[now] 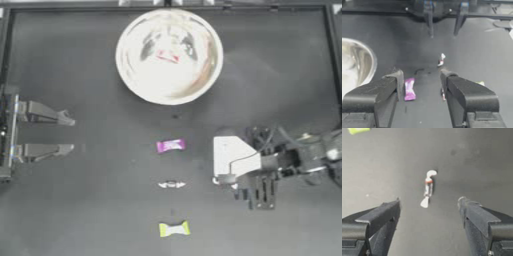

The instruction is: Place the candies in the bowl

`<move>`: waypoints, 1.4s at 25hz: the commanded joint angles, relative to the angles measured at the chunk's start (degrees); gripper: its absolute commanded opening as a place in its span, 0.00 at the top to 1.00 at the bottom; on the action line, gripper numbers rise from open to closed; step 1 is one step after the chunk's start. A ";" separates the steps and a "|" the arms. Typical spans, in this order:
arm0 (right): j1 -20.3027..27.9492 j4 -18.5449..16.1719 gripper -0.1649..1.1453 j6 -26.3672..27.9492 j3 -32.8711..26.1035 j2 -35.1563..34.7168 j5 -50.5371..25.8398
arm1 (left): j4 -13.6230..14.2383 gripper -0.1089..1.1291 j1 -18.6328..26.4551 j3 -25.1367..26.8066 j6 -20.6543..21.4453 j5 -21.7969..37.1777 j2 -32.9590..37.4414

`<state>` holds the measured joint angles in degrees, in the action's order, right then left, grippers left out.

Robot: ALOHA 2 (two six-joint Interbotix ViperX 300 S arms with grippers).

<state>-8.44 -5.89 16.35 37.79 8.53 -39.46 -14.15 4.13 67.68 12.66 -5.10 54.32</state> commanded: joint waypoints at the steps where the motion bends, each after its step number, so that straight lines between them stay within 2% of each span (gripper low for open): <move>1: -0.44 0.26 0.13 0.18 -1.76 -1.76 0.44 | -0.35 0.23 0.09 -0.70 0.00 -0.09 -0.62; 20: -0.26 0.26 0.13 0.35 -3.08 -12.04 2.99 | -0.70 0.23 0.18 -0.62 -0.09 -0.09 -0.70; 29: -0.18 0.09 0.24 0.35 -3.34 -13.36 2.99 | -0.79 0.23 0.26 -0.53 -0.09 -0.09 -0.70; 35: -0.18 0.35 0.25 0.26 -3.52 -14.41 2.99 | -0.79 0.23 0.18 -0.44 -0.09 -0.09 -0.70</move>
<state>-8.61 -5.71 16.52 35.33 -6.42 -36.56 -14.85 4.13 67.85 12.66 -5.01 54.32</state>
